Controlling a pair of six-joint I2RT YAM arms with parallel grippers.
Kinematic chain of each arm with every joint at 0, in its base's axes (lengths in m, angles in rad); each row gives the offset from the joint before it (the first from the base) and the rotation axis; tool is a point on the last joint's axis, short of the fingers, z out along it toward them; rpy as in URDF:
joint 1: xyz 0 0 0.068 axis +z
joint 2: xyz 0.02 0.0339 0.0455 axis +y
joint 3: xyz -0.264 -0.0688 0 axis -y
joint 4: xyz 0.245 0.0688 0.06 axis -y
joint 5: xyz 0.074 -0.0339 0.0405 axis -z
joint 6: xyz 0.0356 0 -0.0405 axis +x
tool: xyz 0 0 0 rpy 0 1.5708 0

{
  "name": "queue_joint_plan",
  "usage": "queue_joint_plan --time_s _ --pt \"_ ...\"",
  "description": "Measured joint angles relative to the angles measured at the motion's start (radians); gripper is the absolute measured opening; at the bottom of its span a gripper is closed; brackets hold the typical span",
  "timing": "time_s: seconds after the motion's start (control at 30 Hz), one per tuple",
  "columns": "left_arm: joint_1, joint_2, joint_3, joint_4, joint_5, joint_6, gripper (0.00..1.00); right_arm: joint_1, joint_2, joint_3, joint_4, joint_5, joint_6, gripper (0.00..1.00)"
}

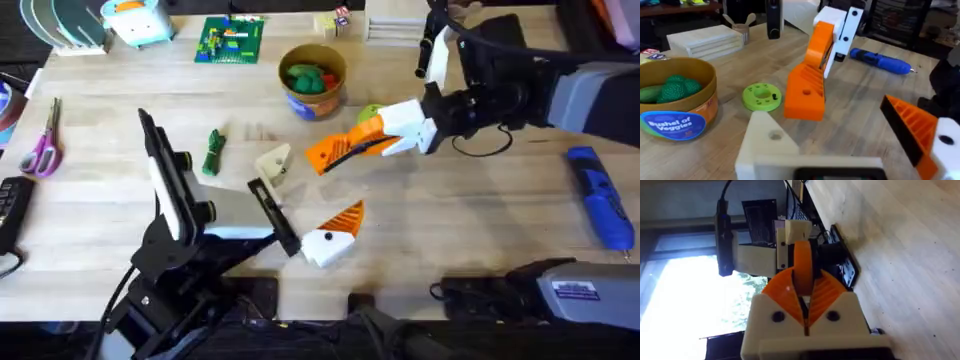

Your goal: Pick up the gripper from the table and insert it into the empty holder that is missing its gripper. Then pick up a screw, insert it into the mounting hole, and use the screwdriver to tighten it. Finally, clean up the table by picking up the vegetable and placing it into the bucket.

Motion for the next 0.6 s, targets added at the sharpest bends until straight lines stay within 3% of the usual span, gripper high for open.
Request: queue_joint_plan --time_s 0.6 --pt "0.0 0.0 0.0 -0.001 0.0 -0.002 0.993 0.106 0.066 0.0 0.213 -0.006 0.177 0.011"
